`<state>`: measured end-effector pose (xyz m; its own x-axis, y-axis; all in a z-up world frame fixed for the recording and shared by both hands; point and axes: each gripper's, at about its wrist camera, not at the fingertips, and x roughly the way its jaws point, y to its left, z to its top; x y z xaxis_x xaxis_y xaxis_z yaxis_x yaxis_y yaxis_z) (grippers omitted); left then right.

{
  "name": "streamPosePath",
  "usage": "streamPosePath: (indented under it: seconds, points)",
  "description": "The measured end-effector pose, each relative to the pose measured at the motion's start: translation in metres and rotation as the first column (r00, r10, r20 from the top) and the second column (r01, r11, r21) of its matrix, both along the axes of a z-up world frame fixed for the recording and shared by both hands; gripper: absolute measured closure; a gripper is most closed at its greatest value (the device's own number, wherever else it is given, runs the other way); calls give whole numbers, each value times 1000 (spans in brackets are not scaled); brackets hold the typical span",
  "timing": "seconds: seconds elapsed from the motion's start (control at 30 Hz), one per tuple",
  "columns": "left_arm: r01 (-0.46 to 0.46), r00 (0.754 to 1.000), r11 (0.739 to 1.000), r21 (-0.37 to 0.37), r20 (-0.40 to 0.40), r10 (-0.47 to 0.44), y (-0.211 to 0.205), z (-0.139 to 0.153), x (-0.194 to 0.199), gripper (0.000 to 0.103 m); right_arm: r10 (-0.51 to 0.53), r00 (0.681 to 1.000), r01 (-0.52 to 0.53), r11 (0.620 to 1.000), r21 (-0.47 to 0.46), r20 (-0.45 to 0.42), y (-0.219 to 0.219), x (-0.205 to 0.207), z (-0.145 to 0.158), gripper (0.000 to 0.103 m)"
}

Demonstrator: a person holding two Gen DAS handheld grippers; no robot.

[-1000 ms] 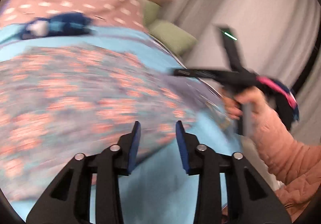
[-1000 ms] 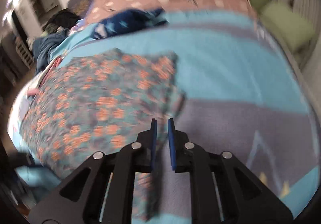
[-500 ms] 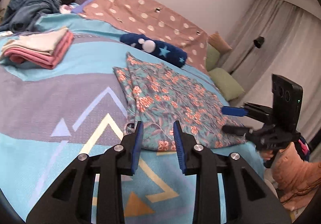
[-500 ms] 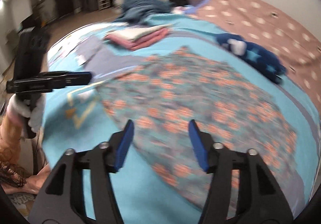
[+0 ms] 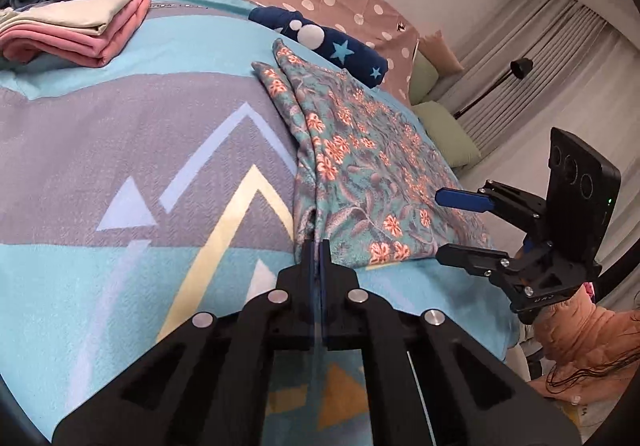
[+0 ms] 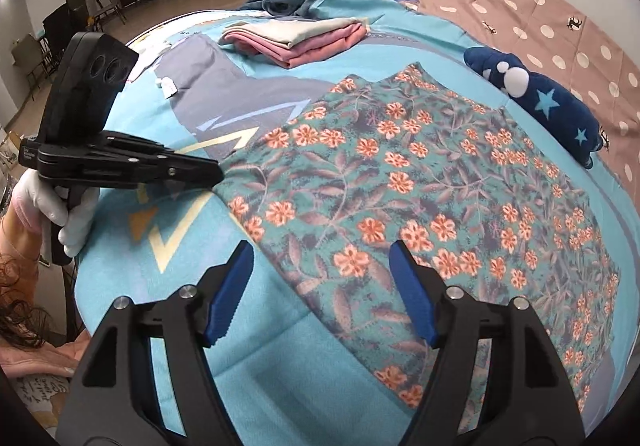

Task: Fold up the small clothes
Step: 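Grasp the folded shirt's edge with the left gripper while the right gripper grasps the opposite edge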

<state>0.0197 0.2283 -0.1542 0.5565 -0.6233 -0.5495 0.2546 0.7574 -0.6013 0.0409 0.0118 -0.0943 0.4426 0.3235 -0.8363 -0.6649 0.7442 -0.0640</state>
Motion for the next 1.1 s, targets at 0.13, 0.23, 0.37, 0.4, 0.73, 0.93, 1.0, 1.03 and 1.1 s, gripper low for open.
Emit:
streamPosePath:
  seconds: [0.13, 0.23, 0.37, 0.4, 0.73, 0.93, 1.0, 1.03, 1.1]
  points:
    - [-5, 999, 999, 40, 32, 3, -2, 7, -8, 101, 76, 996, -73, 996, -47, 57, 23, -10, -3, 29]
    - [-36, 997, 999, -13, 75, 37, 12, 18, -8, 70, 140, 985, -129, 986, -102, 106, 40, -22, -11, 26]
    - [-40, 991, 995, -94, 123, 52, 24, 31, 25, 48, 127, 982, -108, 985, -136, 141, 53, -25, -18, 26]
    - [-13, 994, 992, -128, 105, 27, 23, 30, 43, 48, 117, 982, -96, 986, -139, 147, 54, -25, -20, 26]
    - [116, 990, 972, -202, -55, -130, -25, 1, 161, 66, 29, 969, 22, 979, -203, 247, 69, -12, -36, 28]
    - [23, 996, 976, -216, -78, -41, -12, -8, 163, 96, -1, 960, 54, 982, -179, 281, 76, -2, -37, 79]
    - [-1, 997, 974, -224, -70, -16, -4, -9, 160, 96, 13, 960, 33, 987, -158, 281, 73, -4, -35, 92]
    - [-10, 997, 971, -239, -80, -10, -1, -11, 161, 96, 19, 962, 22, 989, -146, 273, 70, -3, -35, 92]
    - [-5, 995, 967, -256, -97, -21, 1, -14, 161, 96, 25, 964, 14, 989, -145, 263, 66, -1, -34, 83]
